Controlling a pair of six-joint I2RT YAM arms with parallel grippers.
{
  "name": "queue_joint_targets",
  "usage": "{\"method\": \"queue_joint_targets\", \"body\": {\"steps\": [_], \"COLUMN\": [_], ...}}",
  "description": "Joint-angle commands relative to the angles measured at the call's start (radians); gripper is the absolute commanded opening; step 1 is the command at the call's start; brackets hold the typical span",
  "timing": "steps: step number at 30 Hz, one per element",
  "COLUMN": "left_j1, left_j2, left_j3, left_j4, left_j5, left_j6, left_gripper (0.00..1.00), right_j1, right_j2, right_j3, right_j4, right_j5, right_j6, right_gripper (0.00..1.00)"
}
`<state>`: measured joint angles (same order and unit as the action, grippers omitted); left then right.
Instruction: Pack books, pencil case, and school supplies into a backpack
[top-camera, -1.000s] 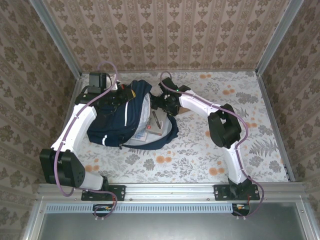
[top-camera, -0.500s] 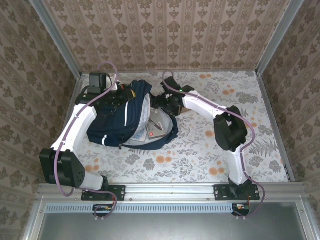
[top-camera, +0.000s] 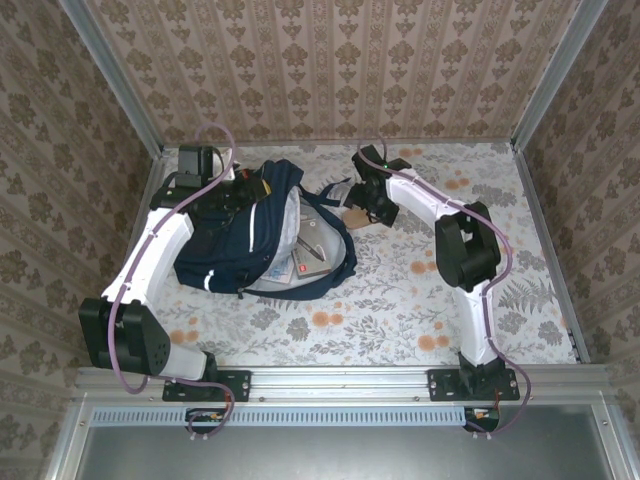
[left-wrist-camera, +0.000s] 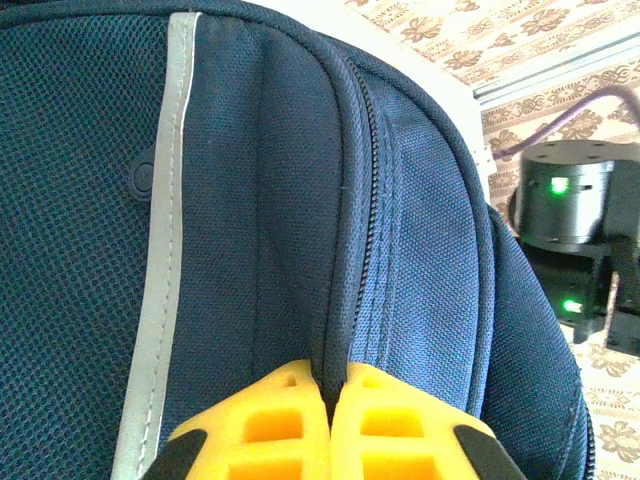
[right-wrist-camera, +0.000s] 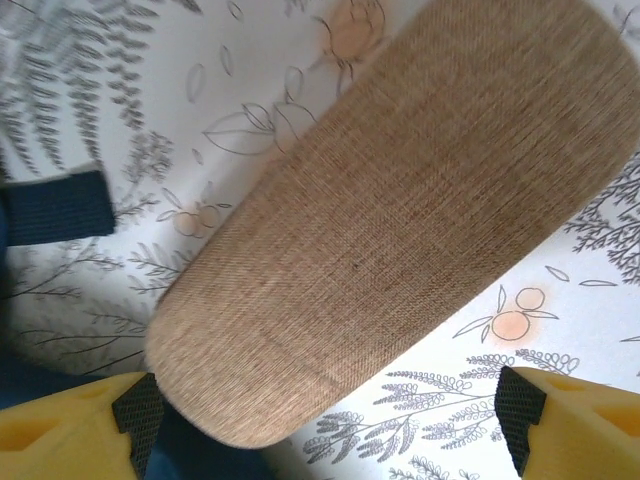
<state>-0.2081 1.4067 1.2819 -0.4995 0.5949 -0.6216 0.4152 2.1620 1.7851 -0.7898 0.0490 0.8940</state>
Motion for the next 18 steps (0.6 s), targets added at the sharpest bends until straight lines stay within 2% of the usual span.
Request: {"method": "queue_joint_targets", "body": {"steps": [1,6,18], "left_j1": [0.004,0.004,0.004], "left_j2": [-0.058,-0.057,-0.049], "left_j3": [0.014,0.014,0.012], "left_j4": [0.082,0.079,0.076], "left_j5": [0.000,-0.001,0.004], "left_j6": [0.013,0.014,0.019], "left_gripper": [0.00,0.00,0.00], "right_j1": [0.005,0.004,0.008], "right_j2": [0.039,0.082,0.256], "right_j3": [0.037,0.094,0.351], "right_j4": [-0.024,-0.010,-0.145], "right_j5": [0.005,0.036,0.110], "right_j6": [0.048,0.044,-0.051], "right_gripper": [0.89,0.91,0.92]}}
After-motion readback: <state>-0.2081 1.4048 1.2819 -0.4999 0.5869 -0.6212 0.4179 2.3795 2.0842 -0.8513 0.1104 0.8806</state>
